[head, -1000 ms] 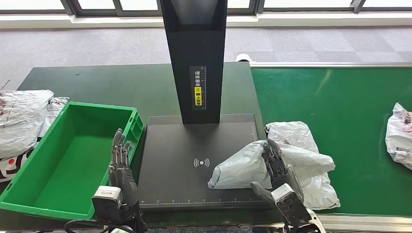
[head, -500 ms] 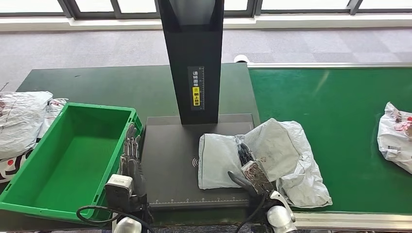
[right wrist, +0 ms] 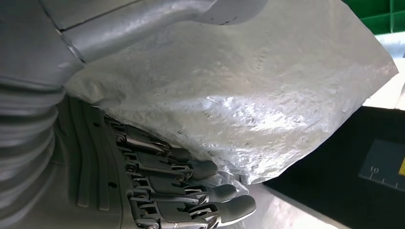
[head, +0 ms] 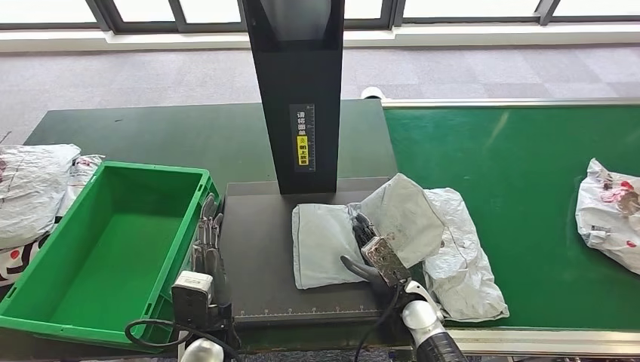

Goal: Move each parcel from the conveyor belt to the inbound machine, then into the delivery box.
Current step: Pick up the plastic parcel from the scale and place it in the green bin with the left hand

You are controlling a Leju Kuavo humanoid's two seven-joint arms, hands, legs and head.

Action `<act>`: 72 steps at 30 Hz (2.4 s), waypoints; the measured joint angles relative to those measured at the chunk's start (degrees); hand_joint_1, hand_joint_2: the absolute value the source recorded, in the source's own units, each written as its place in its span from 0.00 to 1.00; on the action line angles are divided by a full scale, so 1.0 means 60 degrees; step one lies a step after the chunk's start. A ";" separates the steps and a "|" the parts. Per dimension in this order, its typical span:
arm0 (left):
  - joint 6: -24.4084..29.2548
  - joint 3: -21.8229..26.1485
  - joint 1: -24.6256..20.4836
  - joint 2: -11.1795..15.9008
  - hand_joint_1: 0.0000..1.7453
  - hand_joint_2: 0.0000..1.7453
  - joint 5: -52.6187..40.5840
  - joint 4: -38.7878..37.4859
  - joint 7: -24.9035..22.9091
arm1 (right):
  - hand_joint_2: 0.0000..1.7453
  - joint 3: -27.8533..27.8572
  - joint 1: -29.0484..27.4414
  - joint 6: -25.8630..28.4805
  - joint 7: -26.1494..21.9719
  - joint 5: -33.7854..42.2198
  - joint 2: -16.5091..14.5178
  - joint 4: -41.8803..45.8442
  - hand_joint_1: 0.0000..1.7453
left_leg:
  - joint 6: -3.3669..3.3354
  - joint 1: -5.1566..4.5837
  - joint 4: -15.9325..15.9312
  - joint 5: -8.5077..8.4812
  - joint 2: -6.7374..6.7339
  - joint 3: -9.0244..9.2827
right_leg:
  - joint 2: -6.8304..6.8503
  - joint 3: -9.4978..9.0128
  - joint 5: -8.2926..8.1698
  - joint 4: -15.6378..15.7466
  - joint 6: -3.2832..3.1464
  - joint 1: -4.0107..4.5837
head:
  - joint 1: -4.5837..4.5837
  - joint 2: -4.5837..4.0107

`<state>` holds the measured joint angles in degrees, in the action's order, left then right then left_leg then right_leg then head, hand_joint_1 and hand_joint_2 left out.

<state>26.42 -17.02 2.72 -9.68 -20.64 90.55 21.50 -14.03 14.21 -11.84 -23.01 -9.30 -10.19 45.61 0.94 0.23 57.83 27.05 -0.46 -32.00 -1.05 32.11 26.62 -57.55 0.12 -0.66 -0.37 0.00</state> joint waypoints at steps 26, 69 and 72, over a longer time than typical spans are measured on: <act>-0.1154 -0.0074 0.0073 -0.0010 0.00 0.00 0.0829 -0.0098 0.0673 | 1.00 -0.0951 -0.2790 -0.0272 -0.1512 0.1135 0.0834 0.8058 0.00 | -0.0024 -0.0007 0.0003 -0.0042 0.0082 -0.0100 | 0.0083 0.0141 -0.0028 0.0000 0.0016 -0.0027 | 0.0001 0.0000; -0.2076 -0.2538 -0.5779 -0.1321 0.75 1.00 -0.8776 -1.0086 -0.3537 | 1.00 -0.0997 -0.3001 0.3765 -0.2694 -0.1596 0.0710 1.1180 0.00 | -0.0063 -0.0015 0.0006 -0.0056 0.0127 -0.0118 | 0.0136 0.0062 -0.0025 0.0004 0.0055 -0.0040 | 0.0003 0.0000; -0.1995 -0.2541 -0.5814 -0.1367 1.00 1.00 -0.8796 -1.0183 -0.3323 | 1.00 -0.0866 -0.3026 0.3673 -0.2698 -0.1728 0.0551 1.1242 0.00 | -0.0071 -0.0016 0.0007 -0.0049 0.0126 -0.0122 | 0.0136 0.0046 -0.0019 0.0007 0.0061 -0.0041 | 0.0003 0.0000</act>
<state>14.45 -32.26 -32.17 -17.88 -73.42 29.45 1.56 -19.23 -3.95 10.20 -39.20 -19.67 -6.88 113.07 0.52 0.14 57.87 26.76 0.29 -32.73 -0.24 32.39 26.51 -57.51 0.49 -0.90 -0.36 0.00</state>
